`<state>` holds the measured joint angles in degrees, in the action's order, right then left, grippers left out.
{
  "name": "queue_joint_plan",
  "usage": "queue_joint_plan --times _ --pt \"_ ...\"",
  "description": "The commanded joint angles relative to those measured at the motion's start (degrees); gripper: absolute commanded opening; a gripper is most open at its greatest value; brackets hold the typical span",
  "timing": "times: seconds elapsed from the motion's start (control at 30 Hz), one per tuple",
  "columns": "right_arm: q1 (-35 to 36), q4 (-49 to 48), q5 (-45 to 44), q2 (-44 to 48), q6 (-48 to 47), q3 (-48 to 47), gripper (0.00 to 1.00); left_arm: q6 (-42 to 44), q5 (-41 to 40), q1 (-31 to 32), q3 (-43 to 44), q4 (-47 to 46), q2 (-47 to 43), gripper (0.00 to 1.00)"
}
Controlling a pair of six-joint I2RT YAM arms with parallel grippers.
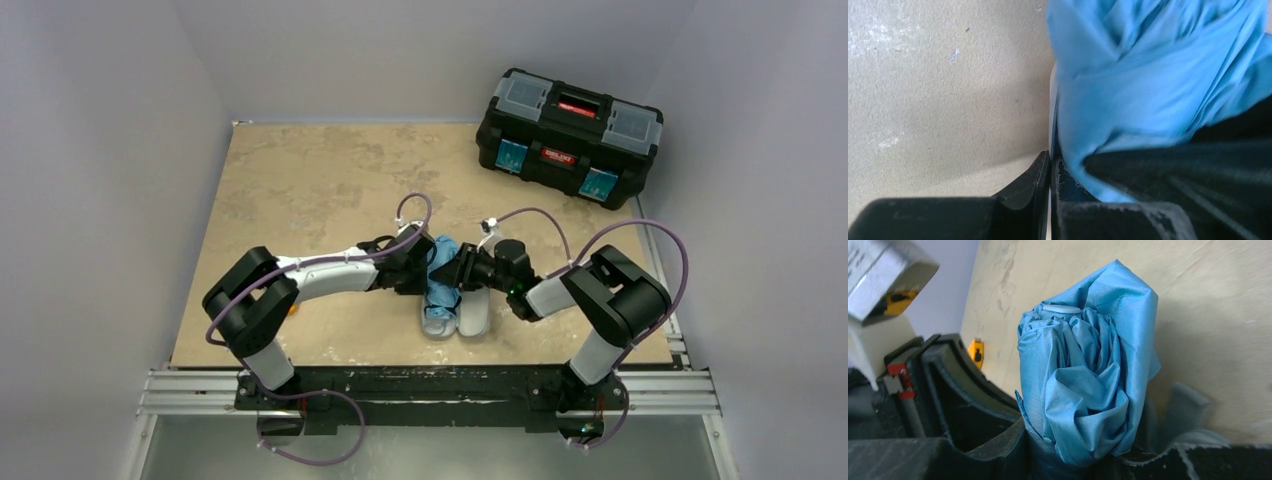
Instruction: Put away the umbrella
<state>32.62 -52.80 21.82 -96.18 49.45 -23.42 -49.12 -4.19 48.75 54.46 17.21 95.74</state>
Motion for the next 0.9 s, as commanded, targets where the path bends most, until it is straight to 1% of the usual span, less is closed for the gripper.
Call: queue_joint_plan --times 0.0,0.2,0.37,0.5,0.57,0.63,0.7,0.77,0.87 --pt "4.21 -6.75 -2.33 0.15 0.93 0.79 0.19 -1.98 -0.22 -0.32 -0.83 -1.44 -2.60 0.00" --pt "5.33 -11.69 -2.87 -1.05 3.88 5.24 0.19 -2.25 -0.85 -0.41 -1.24 -1.29 -3.65 0.00" --pt "7.56 -14.41 -4.47 -1.36 5.65 8.43 0.21 -2.30 -1.36 -0.46 -1.22 -0.80 -4.05 0.00" --pt "9.53 -16.12 -6.12 -1.78 7.48 10.26 0.27 -2.21 -1.70 -0.54 -1.28 -0.52 -4.51 0.00" --pt "10.07 -16.36 -6.18 -2.16 8.02 10.61 0.35 -2.09 -1.81 -0.63 -1.28 -0.46 -4.51 0.00" --pt "10.26 -16.19 -6.52 -1.69 8.62 11.11 0.49 -1.96 -1.84 -0.63 -1.34 -0.43 -4.59 0.00" --pt "10.34 -14.46 -6.93 -0.07 8.90 11.10 0.65 -1.80 -2.03 -0.66 -1.45 -0.28 -4.68 0.00" --pt "10.36 -9.39 -7.50 2.66 8.11 10.08 0.74 -1.80 -2.14 -0.67 -1.60 -0.37 -4.84 0.00" --pt "10.36 1.93 -9.23 8.14 6.15 7.60 0.84 -1.69 -2.34 -0.67 -1.85 -0.42 -4.91 0.00"
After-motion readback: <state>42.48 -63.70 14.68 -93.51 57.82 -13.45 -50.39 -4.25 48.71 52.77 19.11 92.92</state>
